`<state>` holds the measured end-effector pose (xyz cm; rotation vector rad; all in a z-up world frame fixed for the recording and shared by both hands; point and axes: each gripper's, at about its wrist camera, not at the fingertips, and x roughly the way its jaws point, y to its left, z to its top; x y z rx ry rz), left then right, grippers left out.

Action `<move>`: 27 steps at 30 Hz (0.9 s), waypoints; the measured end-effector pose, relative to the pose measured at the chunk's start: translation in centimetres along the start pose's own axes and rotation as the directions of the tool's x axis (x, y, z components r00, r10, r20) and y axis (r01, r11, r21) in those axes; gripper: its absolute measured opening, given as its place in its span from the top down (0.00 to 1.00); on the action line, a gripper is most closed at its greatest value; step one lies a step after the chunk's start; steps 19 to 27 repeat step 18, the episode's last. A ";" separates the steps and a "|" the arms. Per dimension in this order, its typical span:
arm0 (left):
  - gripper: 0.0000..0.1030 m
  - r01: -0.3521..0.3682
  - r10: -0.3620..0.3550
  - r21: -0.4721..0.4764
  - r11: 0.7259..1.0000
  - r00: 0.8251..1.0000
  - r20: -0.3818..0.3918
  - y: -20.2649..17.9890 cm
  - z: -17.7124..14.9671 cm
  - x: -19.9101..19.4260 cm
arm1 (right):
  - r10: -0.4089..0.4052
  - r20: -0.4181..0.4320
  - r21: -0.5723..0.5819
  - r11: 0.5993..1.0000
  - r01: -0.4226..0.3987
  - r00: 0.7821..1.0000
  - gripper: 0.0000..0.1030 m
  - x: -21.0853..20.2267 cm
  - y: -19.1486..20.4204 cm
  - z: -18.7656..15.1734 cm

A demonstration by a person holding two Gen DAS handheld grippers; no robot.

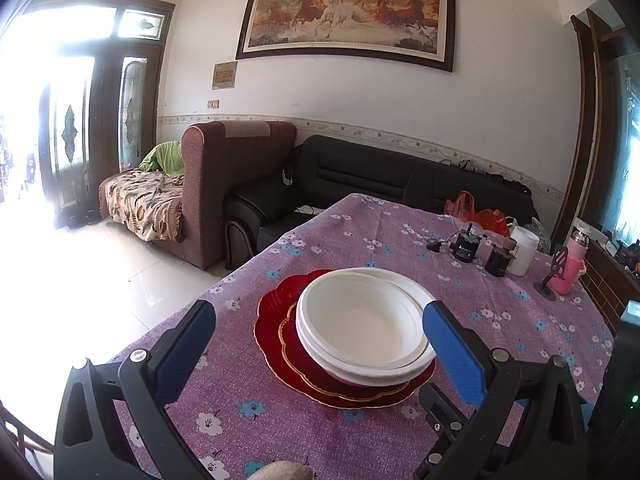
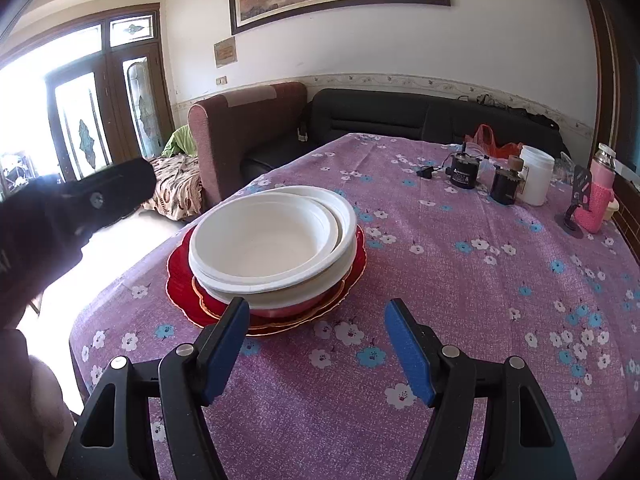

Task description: Organize plates and bowls

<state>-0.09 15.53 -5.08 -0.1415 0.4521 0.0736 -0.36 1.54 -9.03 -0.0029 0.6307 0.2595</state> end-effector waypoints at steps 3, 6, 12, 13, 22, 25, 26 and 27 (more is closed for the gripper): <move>0.00 -0.013 0.014 0.035 0.999 0.999 -0.041 -0.4 -0.4 0.9 | 0.001 0.002 -0.030 1.000 -0.001 1.000 0.27 0.0 0.8 0.1; 0.00 -0.026 0.028 0.030 0.999 0.997 -0.074 -0.1 -0.6 1.7 | -0.002 0.003 -0.049 0.999 0.002 1.000 0.27 0.0 1.4 0.2; 0.00 -0.086 0.085 -0.004 0.996 0.990 -0.112 1.4 -0.5 2.7 | 0.009 -0.002 -0.058 0.998 -0.009 1.000 0.27 0.3 1.8 0.7; 0.00 -0.093 0.092 -0.008 0.996 0.989 -0.113 1.6 -0.4 2.8 | 0.012 -0.002 -0.058 0.998 -0.012 1.000 0.27 0.4 1.9 0.8; 0.00 -0.155 0.152 -0.022 0.988 0.982 -0.114 2.4 0.0 3.0 | 0.031 -0.011 -0.067 0.997 -0.032 0.999 0.27 0.8 2.4 1.1; 0.00 -0.155 0.152 -0.022 0.988 0.982 -0.114 2.4 0.0 3.0 | 0.031 -0.011 -0.067 0.997 -0.032 0.999 0.27 0.8 2.4 1.1; 0.00 -0.155 0.152 -0.022 0.988 0.982 -0.114 2.4 0.0 3.0 | 0.031 -0.011 -0.067 0.997 -0.032 0.999 0.27 0.8 2.4 1.1; 0.00 -0.155 0.152 -0.022 0.988 0.982 -0.114 2.4 0.0 3.0 | 0.031 -0.011 -0.067 0.997 -0.032 0.999 0.27 0.8 2.4 1.1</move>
